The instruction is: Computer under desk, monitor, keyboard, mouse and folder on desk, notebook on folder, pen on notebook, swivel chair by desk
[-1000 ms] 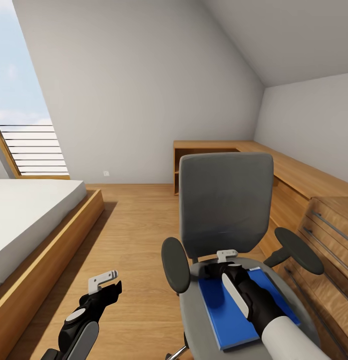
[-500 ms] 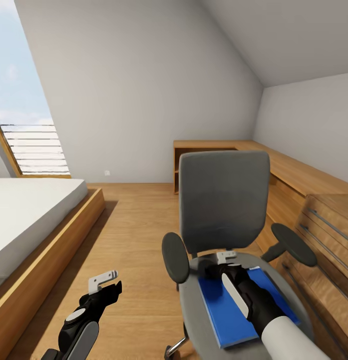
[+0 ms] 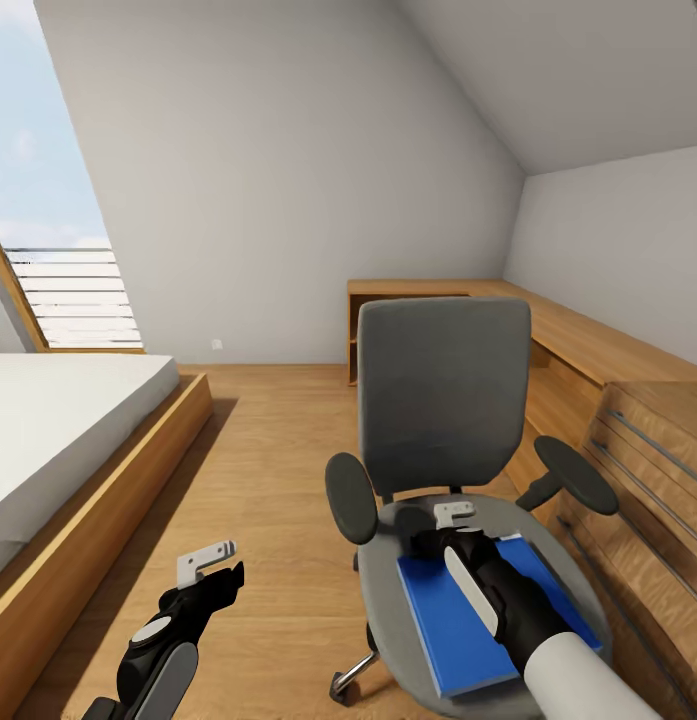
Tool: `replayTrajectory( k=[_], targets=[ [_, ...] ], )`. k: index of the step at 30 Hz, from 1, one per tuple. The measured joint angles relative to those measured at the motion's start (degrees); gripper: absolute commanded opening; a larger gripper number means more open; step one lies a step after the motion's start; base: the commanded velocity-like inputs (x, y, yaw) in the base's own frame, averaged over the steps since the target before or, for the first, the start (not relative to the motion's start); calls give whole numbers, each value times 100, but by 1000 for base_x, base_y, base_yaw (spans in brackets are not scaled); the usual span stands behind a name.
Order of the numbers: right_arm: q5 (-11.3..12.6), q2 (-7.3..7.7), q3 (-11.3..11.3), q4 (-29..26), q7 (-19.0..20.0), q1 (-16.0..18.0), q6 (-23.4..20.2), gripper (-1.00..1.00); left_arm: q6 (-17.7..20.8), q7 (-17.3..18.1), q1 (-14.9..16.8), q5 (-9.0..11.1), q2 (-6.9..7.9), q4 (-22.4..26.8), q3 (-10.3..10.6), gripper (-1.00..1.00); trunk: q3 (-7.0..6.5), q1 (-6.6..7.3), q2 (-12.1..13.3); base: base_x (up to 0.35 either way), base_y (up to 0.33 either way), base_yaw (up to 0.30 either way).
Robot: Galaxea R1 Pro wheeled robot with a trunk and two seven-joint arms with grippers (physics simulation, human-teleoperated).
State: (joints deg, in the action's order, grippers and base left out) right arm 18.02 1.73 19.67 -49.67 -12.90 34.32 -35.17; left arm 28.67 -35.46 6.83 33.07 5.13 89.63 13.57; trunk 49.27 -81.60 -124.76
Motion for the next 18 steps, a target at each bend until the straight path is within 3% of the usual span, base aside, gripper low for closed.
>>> replayTrajectory(
  k=[18],
  targets=[
    [-50,-1,-7,-6,-4,4,11,100,0,5,-3,0,0,-4,0,100,-1,2,0,-83,0,0]
  ],
)
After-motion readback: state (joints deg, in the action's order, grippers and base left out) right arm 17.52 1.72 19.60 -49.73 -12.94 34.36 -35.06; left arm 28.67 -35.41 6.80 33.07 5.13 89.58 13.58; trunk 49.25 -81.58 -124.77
